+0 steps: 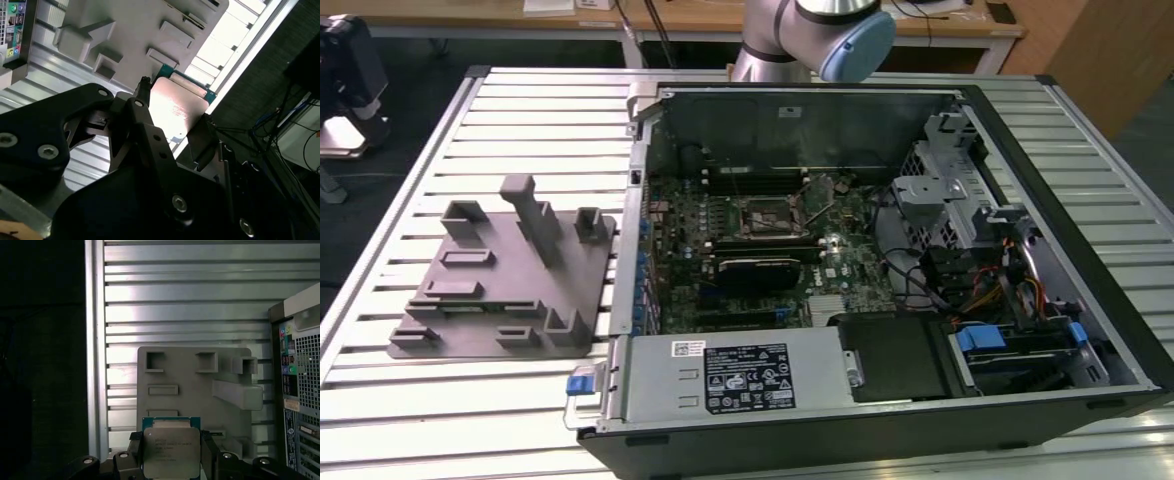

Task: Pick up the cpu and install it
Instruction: 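Pick up the cpu and move it towards the insertion slot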

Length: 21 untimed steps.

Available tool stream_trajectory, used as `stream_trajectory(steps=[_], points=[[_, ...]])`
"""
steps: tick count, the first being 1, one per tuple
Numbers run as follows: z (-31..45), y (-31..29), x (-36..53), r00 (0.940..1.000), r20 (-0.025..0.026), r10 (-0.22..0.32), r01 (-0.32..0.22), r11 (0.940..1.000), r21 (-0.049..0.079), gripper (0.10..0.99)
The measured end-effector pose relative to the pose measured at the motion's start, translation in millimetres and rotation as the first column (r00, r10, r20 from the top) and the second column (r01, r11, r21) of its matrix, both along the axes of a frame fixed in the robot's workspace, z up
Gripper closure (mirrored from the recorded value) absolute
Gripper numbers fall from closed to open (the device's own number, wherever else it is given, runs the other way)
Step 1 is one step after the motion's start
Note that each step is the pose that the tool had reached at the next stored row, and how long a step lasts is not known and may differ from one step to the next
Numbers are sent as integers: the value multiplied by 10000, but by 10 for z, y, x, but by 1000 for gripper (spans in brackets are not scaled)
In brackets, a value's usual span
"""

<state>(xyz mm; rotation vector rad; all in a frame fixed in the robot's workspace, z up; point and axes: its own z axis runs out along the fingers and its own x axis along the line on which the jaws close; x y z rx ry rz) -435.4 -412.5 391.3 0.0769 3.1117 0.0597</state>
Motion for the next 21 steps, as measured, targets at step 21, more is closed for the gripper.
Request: stream_trajectory(steps=[21], points=[[5, 0, 538, 10000, -55, -1, 1, 10000, 0, 541]])
